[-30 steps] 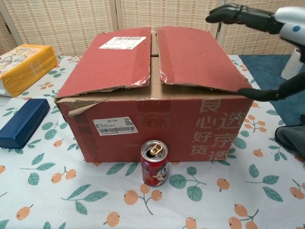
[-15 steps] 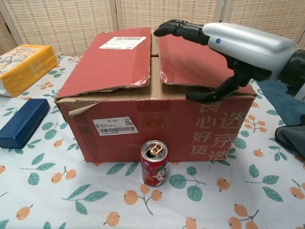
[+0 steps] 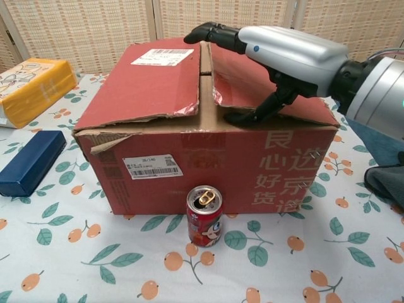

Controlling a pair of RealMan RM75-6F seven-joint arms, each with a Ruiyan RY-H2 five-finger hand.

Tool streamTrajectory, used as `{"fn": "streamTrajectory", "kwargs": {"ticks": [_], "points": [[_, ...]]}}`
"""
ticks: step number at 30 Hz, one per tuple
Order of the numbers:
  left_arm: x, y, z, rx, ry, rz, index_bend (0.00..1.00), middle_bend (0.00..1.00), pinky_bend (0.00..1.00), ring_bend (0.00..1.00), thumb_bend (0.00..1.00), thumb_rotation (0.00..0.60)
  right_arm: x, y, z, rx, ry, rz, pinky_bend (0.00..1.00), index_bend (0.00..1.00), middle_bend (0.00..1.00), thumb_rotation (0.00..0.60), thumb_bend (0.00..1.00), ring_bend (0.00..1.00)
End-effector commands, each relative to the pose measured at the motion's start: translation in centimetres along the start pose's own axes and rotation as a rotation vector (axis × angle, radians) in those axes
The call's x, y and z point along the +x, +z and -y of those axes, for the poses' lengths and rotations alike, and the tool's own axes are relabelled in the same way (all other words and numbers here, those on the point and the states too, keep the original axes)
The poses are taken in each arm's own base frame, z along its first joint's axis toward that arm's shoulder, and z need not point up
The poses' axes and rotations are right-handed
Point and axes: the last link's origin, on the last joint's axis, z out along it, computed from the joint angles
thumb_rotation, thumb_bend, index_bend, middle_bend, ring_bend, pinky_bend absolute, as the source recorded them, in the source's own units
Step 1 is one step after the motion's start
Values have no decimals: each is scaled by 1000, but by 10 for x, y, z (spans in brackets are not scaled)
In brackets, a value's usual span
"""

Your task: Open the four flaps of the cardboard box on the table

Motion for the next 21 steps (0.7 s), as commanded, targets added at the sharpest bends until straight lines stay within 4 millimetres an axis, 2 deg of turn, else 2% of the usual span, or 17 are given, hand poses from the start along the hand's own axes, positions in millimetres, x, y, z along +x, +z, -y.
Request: {"fn": "streamTrajectory", "kwargs": {"ticks": [1,10,16,21], "points": [[0,0,0,-1,1,4,0,0,0,0,451,600,0,3,0,2,1,-5,0,0,0,600,341,0],[0,-1,0,-2,-2,-1,0,0,0,0,451,600,2,8,5,28,21,-45,0,0,0,600,341,0],[0,-1,0,-3,-1,0,0,0,0,0,451,600,16,-1,5,43,9,-128,0,0,0,600,341,0],[1,-2,-1,-2,1,-6,0,0,0,0,451,600,35,-18,-2,11,-86,-225,0,0,0,600,341,0]]}}
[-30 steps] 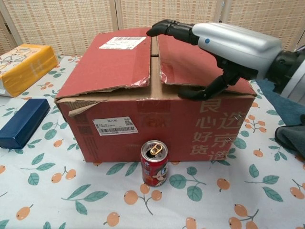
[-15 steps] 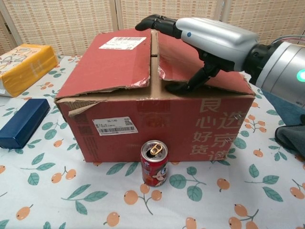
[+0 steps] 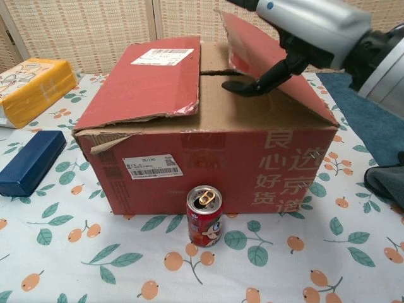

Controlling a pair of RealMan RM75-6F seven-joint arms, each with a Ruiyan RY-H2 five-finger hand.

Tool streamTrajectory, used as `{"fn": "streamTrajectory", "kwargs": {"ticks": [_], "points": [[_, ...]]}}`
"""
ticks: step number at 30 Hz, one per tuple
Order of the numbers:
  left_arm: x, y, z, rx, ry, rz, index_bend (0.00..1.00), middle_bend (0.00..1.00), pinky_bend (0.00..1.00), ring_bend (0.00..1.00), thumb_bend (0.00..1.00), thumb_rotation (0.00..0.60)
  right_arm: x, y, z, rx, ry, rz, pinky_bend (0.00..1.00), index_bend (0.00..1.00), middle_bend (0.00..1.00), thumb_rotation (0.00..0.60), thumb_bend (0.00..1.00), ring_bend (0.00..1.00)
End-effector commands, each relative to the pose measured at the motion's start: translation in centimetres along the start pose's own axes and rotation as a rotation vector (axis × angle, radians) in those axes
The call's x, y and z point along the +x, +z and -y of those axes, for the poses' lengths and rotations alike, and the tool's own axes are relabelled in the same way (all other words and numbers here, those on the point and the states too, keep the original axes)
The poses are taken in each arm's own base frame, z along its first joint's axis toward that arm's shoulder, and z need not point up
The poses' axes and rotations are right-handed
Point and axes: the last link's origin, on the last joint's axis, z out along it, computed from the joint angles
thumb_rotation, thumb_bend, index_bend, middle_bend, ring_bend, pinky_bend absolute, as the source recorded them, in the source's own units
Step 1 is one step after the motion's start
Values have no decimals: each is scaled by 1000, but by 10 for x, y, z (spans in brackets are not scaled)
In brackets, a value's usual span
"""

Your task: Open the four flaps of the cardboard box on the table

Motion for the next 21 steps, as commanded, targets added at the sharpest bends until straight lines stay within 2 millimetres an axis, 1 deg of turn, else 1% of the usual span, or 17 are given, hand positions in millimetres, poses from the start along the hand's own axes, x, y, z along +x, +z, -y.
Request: {"fn": "streamTrajectory", "kwargs": {"ticks": [1,4,7,9,10,11,12,13,17,20,21], "points": [[0,-1,0,0,3,-1,0,0,0,0,451,600,17,-13,-7,-27,-78,-67,0,0,0,600,341,0],[-1,-1,-1,-2,12,3,0,0,0,0,451,600,35,-33,-14,-73,-137,-139,0,0,0,600,341,0],[-2,-3,-2,-1,13,4,0,0,0,0,451,600,59,-64,-26,-129,-259,-237,0,0,0,600,341,0],[-1,-4,-3,-4,13,-1,0,0,0,0,451,600,75,-96,-37,-197,-359,-287,0,0,0,600,341,0],[-1,-5,-4,-8,13,-4,0,0,0,0,451,600,82,-117,-43,-245,-400,-301,0,0,0,600,341,0],[0,-5,-5,-12,13,-6,0,0,0,0,451,600,85,-133,-47,-280,-420,-303,0,0,0,600,341,0],[-1,-5,-6,-18,12,-5,0,0,0,0,451,600,88,-149,-51,-314,-430,-301,0,0,0,600,341,0],[-1,-6,-7,-30,12,0,0,0,0,0,451,600,88,-169,-53,-352,-423,-293,0,0,0,600,341,0],[-6,-6,-16,-86,20,21,0,0,0,0,450,600,80,-219,-60,-440,-340,-287,0,0,0,600,341,0],[-13,-7,-24,-137,27,45,0,0,0,0,449,600,66,-242,-66,-483,-284,-282,0,0,0,600,341,0],[-16,-7,-25,-145,44,48,0,0,0,0,449,600,62,-247,-68,-492,-274,-273,0,0,0,600,341,0]]}}
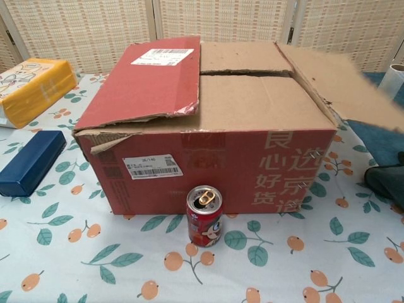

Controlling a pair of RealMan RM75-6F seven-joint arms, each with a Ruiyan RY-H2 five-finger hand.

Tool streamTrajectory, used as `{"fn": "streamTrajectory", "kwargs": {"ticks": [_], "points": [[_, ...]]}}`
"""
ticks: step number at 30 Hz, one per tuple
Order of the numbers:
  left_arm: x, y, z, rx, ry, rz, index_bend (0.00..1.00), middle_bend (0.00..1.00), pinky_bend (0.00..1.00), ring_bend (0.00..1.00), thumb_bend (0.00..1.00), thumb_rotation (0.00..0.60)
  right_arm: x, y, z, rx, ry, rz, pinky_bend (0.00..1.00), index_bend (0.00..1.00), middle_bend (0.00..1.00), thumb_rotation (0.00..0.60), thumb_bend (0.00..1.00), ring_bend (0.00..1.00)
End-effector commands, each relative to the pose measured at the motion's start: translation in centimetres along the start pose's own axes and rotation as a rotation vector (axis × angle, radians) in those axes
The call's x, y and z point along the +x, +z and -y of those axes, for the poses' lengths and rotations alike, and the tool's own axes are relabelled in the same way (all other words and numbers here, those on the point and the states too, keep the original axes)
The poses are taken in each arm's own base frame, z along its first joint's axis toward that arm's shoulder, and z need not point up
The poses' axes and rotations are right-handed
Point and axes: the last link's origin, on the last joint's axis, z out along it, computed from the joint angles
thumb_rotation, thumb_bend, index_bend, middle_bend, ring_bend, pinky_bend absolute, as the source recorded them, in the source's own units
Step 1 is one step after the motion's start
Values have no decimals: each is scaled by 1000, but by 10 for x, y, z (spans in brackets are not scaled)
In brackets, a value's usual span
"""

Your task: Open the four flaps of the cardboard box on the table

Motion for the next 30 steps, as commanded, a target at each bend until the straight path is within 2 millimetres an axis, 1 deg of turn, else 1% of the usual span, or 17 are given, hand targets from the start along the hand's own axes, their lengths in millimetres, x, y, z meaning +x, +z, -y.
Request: {"fn": "streamTrajectory", "kwargs": {"ticks": [1,4,7,8,11,12,14,16,20,24,27,30], "points": [[-11,2,-6,-36,50,26,0,0,0,0,449,600,-10,-45,-25,-75,42,65,0,0,0,600,341,0],[-18,5,-12,-53,52,45,0,0,0,0,448,600,-16,-48,-31,-78,61,62,0,0,0,600,340,0],[-20,10,-22,-97,81,47,0,0,0,0,455,600,-22,-52,-40,-90,76,55,0,0,0,600,341,0],[-21,11,-26,-111,95,50,0,0,0,0,473,600,-24,-54,-43,-97,81,56,0,0,0,600,341,0],[-23,19,-44,-165,143,91,0,0,0,0,610,600,-27,-57,-51,-115,95,60,0,0,0,600,341,0],[-23,22,-50,-180,158,100,0,0,0,0,621,600,-27,-58,-52,-114,93,67,0,0,0,600,341,0],[-22,28,-63,-213,202,107,0,0,0,0,608,600,-26,-58,-53,-108,93,61,0,0,0,600,341,0],[-22,31,-75,-240,210,120,0,0,0,0,592,600,-25,-59,-52,-101,94,58,0,0,0,600,341,0],[-16,37,-102,-307,175,165,0,0,0,0,567,600,-23,-60,-51,-96,104,49,0,0,0,600,341,0],[-7,44,-126,-390,144,141,0,0,0,0,534,600,-22,-59,-54,-111,111,45,0,0,0,600,341,0],[-2,48,-137,-423,139,152,0,0,0,0,523,600,-23,-59,-55,-118,113,49,0,0,0,600,341,0],[3,52,-146,-444,158,159,0,0,0,0,482,600,-25,-58,-56,-122,110,55,0,0,0,600,340,0]]}}
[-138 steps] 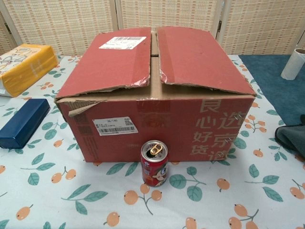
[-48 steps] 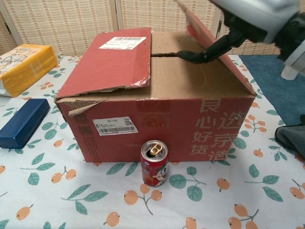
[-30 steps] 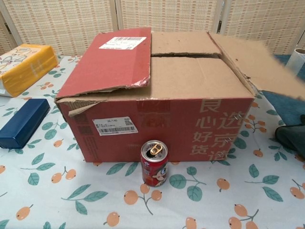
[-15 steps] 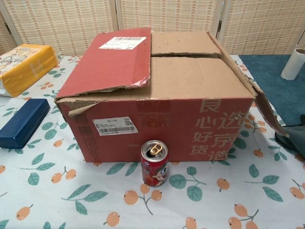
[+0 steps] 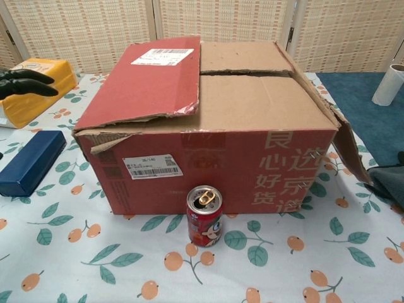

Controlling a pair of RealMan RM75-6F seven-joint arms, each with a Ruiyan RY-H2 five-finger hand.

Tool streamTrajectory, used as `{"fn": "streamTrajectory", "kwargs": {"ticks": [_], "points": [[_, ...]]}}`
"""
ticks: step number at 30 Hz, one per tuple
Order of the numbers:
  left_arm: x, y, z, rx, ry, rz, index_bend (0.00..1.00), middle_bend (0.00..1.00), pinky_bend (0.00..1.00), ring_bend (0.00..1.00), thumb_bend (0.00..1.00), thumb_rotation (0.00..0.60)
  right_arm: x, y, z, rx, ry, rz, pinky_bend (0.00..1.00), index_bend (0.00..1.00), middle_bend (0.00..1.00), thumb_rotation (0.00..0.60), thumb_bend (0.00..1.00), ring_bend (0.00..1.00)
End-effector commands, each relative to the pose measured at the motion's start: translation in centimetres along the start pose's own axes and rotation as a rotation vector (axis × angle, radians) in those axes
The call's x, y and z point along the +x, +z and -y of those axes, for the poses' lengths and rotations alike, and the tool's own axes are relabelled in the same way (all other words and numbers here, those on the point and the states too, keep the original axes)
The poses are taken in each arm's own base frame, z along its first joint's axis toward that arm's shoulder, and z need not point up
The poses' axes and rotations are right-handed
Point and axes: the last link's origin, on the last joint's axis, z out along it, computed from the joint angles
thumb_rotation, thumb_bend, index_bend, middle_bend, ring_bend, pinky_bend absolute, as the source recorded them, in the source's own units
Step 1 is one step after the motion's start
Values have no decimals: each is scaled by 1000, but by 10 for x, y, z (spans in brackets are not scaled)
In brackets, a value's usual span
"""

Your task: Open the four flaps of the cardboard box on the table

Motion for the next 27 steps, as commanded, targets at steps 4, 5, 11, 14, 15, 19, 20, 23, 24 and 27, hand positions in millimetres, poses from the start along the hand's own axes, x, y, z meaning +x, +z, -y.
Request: {"fn": "streamTrajectory", "kwargs": {"ticks": [4,5,11,14,15,19,20,23,24,27], "points": [[9,15,-10,-30,25,6,0,0,0,0,416,600,-2,1,-1,-8,-1,8,0,0,0,600,341,0],[10,16,-11,-30,24,4,0,0,0,0,406,600,-3,1,-1,-8,-1,8,0,0,0,600,341,0],[16,37,-17,-67,-54,0,0,0,0,0,391,600,-1,2,-4,-24,-1,0,0,0,0,600,341,0],[20,47,-21,-100,-91,-5,0,0,0,0,392,600,3,5,-7,-37,3,-18,0,0,0,600,340,0],[21,49,-22,-108,-90,-10,0,0,0,0,392,600,5,5,-7,-38,5,-25,0,0,0,600,341,0],[20,54,-31,-141,-85,-15,0,0,0,0,393,600,10,0,-4,-39,106,-4,0,0,0,600,340,0],[20,56,-33,-147,-79,-21,0,0,0,0,393,600,12,-1,-4,-43,136,9,0,0,0,600,341,0],[20,61,-40,-160,-77,-27,0,0,0,0,393,600,15,-1,-5,-55,148,20,0,0,0,600,341,0],[20,62,-42,-165,-84,-25,0,0,0,0,393,600,16,0,-6,-59,145,18,0,0,0,600,341,0],[22,68,-48,-180,-89,-23,0,0,0,0,393,600,17,1,-7,-69,141,18,0,0,0,600,341,0]]}}
